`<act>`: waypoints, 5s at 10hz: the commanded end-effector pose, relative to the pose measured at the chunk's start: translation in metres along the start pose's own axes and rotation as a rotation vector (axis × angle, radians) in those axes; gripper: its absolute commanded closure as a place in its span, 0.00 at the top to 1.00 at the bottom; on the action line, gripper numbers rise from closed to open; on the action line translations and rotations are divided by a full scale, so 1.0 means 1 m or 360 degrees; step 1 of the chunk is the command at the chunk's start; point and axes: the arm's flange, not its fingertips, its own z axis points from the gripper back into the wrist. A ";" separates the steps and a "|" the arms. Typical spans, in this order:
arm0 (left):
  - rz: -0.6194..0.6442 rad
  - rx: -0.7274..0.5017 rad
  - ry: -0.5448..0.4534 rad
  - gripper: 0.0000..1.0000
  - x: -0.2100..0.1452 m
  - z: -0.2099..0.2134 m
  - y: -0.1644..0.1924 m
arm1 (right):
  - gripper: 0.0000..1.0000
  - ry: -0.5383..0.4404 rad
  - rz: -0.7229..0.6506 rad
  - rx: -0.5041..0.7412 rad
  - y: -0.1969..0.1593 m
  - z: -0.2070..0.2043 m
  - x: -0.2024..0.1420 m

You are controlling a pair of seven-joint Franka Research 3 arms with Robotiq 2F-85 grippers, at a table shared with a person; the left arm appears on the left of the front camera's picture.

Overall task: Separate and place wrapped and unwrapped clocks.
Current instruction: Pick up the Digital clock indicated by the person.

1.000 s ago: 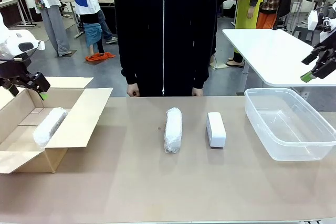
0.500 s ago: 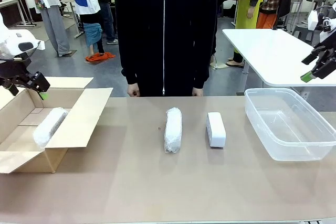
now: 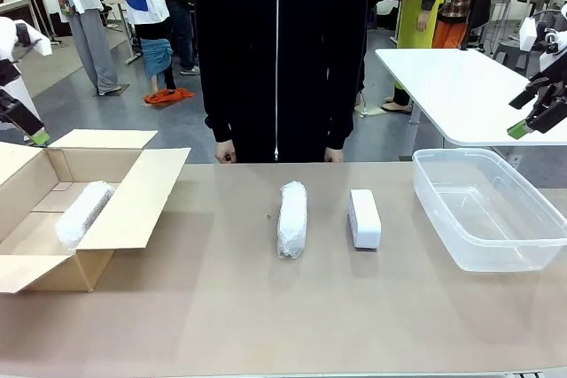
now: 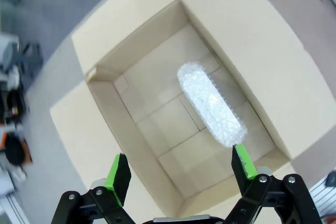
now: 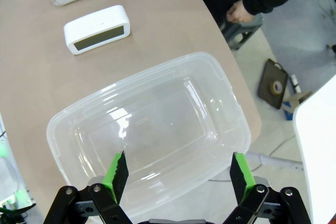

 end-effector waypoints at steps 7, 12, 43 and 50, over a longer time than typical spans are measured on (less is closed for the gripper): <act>-0.0707 -0.0603 -0.0474 1.00 -0.048 0.005 0.053 | 1.00 -0.0020 0.0002 0.0011 -0.001 -0.001 -0.001; -0.1000 -0.0572 -0.0246 1.00 -0.038 -0.022 0.088 | 1.00 -0.0020 0.0002 0.0011 -0.001 -0.001 -0.001; -0.1215 -0.0815 -0.0587 1.00 -0.032 -0.028 0.102 | 1.00 -0.0020 0.0002 0.0011 -0.001 -0.001 -0.001; -0.1215 -0.0815 -0.0587 1.00 -0.032 -0.028 0.102 | 1.00 -0.0020 0.0002 0.0011 -0.001 -0.001 -0.001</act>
